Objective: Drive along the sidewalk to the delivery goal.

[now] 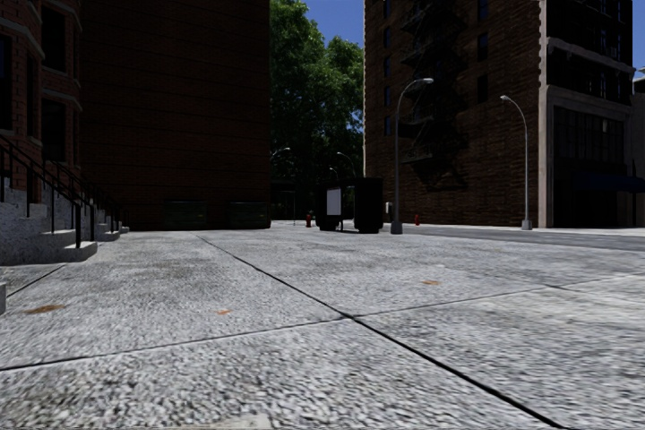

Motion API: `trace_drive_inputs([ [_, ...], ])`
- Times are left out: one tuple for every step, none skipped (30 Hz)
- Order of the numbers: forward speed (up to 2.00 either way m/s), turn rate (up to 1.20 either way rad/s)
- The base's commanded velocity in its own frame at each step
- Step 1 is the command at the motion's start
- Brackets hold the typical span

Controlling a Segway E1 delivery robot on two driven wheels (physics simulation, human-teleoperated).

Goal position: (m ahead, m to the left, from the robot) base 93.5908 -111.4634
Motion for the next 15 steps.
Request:
trace_drive_inputs([
  [2.00, 0.00],
  [2.00, 0.00],
  [2.00, 0.00],
  [2.00, 0.00],
  [2.00, 0.00],
  [2.00, 0.00],
  [2.00, 0.00],
  [2.00, 0.00],
  [2.00, 0.00],
  [2.00, 0.00],
  [2.00, 0.00],
  [2.00, 0.00],
  [2.00, 0.00],
  [2.00, 0.00],
  [2.00, 0.00],
])
